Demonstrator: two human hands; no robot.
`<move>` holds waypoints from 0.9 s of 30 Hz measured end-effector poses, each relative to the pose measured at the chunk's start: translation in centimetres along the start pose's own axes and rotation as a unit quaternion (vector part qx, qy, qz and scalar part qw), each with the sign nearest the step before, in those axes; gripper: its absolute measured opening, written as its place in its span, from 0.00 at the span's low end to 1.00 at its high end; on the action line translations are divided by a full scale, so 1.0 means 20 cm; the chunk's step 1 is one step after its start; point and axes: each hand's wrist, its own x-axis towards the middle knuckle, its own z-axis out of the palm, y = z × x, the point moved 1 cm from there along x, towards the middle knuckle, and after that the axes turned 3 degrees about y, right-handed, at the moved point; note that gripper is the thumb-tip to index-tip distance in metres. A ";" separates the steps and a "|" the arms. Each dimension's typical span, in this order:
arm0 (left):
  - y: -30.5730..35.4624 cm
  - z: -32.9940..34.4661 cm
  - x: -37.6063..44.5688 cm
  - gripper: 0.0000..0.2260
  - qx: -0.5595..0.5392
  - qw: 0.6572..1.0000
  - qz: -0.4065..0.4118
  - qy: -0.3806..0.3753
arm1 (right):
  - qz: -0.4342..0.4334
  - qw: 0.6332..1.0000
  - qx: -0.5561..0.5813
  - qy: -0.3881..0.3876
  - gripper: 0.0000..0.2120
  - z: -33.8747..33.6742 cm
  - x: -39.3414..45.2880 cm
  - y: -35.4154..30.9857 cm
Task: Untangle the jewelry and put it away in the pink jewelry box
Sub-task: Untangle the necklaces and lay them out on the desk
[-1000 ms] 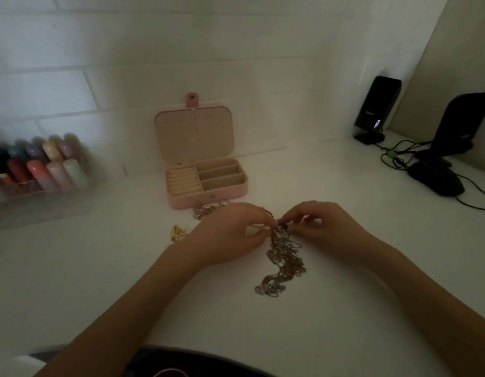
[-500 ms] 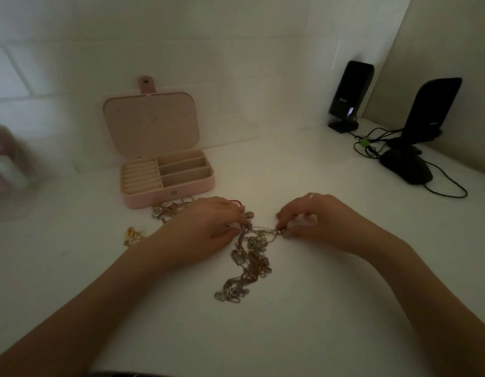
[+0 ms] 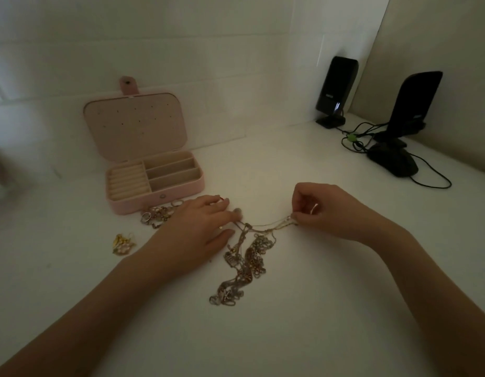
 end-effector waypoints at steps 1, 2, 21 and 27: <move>0.00 0.00 0.00 0.24 0.002 1.000 -0.001 -0.001 | 0.003 1.000 -0.004 -0.004 0.07 0.00 0.00 0.00; 0.00 0.01 0.00 0.24 0.003 1.000 -0.002 -0.001 | 0.006 1.000 -0.007 -0.009 0.08 0.00 0.00 0.00; 0.34 -0.16 0.22 0.06 -0.356 0.932 -0.059 0.037 | 0.025 0.855 0.516 0.045 0.09 -0.06 -0.01 -0.16; 0.36 -0.17 0.26 0.06 -0.577 0.801 -0.145 0.064 | 0.056 0.880 0.465 0.079 0.08 -0.12 -0.03 -0.14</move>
